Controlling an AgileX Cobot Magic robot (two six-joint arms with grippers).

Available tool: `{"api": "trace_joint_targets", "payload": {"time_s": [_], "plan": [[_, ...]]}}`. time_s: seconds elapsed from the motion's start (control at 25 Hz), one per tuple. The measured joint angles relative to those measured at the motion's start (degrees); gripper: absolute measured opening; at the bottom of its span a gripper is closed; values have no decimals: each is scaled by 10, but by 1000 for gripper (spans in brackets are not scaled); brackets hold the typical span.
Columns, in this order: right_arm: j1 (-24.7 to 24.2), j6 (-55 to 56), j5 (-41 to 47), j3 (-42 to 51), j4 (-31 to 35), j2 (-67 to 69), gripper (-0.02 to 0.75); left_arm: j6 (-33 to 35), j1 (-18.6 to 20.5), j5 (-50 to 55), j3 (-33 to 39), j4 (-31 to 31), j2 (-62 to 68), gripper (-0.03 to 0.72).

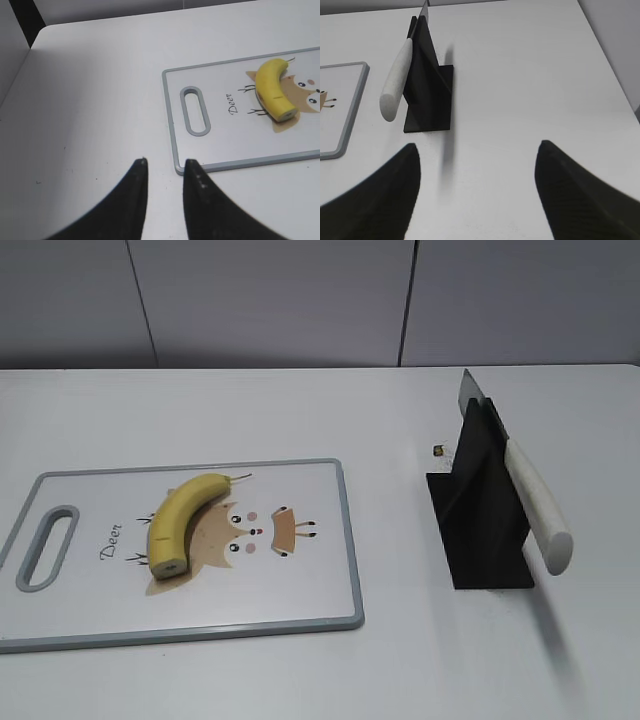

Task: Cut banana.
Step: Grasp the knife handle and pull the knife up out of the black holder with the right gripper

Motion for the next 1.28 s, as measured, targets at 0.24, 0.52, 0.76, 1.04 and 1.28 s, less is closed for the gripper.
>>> {"api": "trace_joint_targets", "payload": {"time_s": [0.24,0.52,0.76,1.04,1.28], "plan": [[0,0,0,0,0,0,542,0,0,0,0,0,0,236],[0,0,-1,0,0,0,542,0,0,0,0,0,0,235],[0,0,-1,0,0,0,542,0,0,0,0,0,0,235],[0,0,-1,0,3,0,542,0,0,0,0,0,0,233],[0,0,-1,0,4,0,542,0,0,0,0,-2,0,245]]}}
